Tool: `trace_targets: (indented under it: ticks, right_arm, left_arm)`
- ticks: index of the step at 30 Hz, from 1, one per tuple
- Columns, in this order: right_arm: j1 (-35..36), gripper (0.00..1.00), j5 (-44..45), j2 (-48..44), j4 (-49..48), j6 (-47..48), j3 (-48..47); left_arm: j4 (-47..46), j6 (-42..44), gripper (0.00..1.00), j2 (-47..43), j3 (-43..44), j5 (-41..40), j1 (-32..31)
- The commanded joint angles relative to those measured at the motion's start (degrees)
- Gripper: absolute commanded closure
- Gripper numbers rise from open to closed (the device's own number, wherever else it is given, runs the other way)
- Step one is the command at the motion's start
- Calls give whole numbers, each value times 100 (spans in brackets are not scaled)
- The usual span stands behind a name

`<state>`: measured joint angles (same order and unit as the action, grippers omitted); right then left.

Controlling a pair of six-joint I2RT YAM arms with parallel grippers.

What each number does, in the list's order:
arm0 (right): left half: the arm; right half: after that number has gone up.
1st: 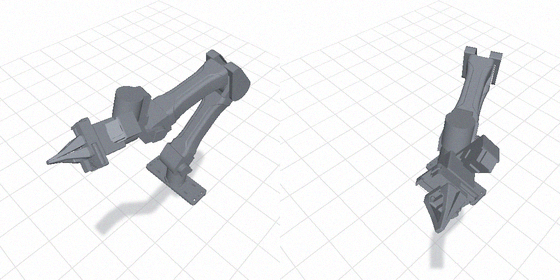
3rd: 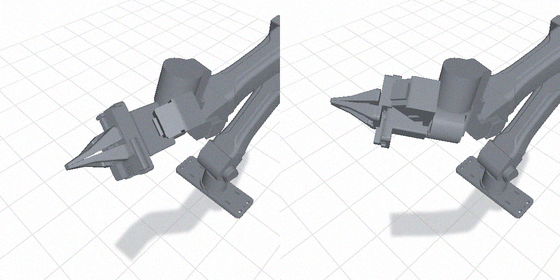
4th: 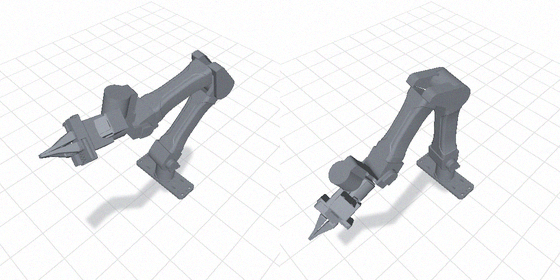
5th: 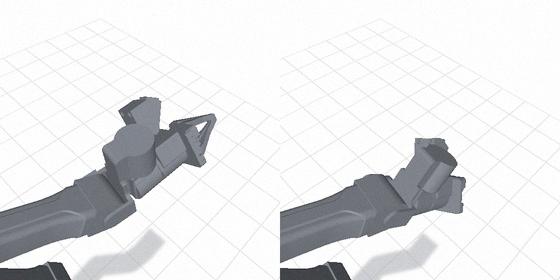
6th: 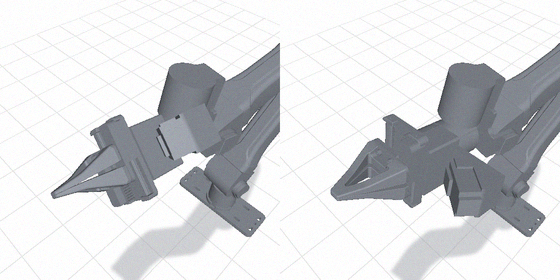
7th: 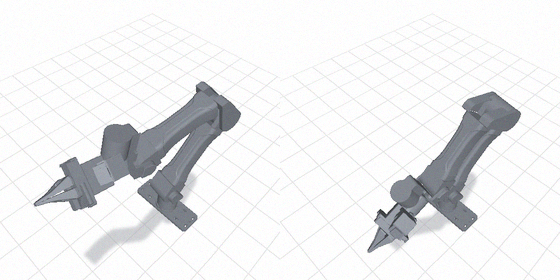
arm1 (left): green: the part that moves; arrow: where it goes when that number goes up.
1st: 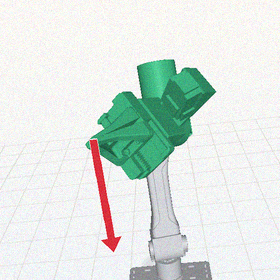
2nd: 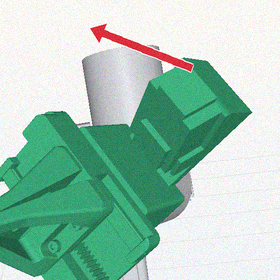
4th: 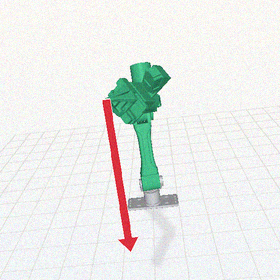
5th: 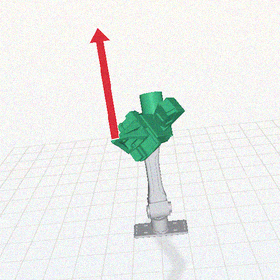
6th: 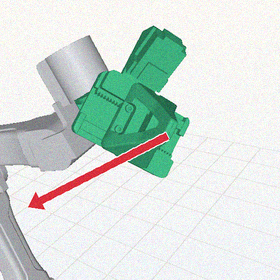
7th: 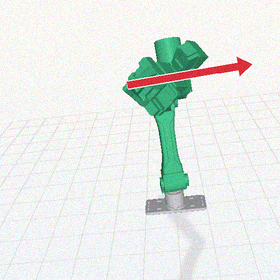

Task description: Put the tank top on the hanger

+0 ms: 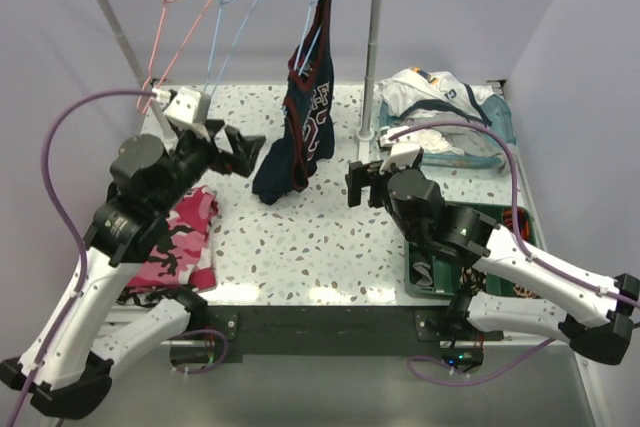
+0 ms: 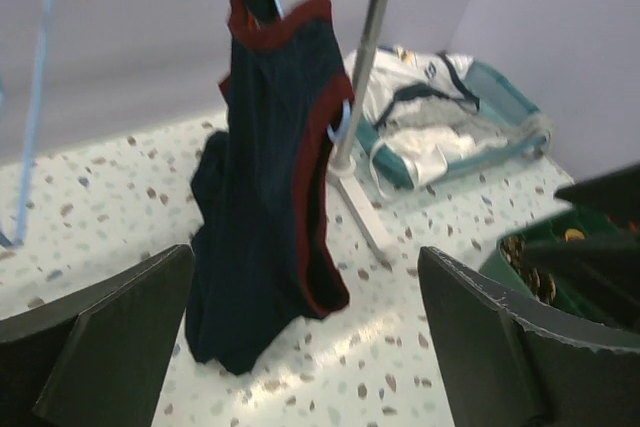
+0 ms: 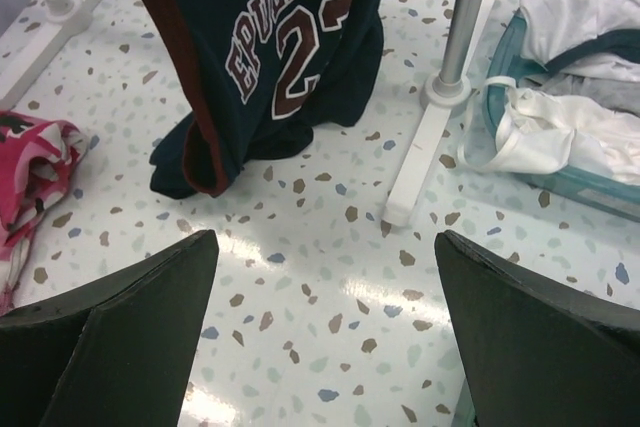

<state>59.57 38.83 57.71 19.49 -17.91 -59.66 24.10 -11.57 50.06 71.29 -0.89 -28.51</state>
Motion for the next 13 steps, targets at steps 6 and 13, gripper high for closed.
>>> trace_targets:
  ticks: [6, 13]
  right_arm:
    - [11, 5, 46, -471, -393, -309, 762]
    - [11, 4, 125, -533, -279, -432, 991]
  left_arm:
    - [-862, -802, 0, -927, -2871, 599, 4]
    - [-1048, -1013, 0, -867, -3130, 256, 4]
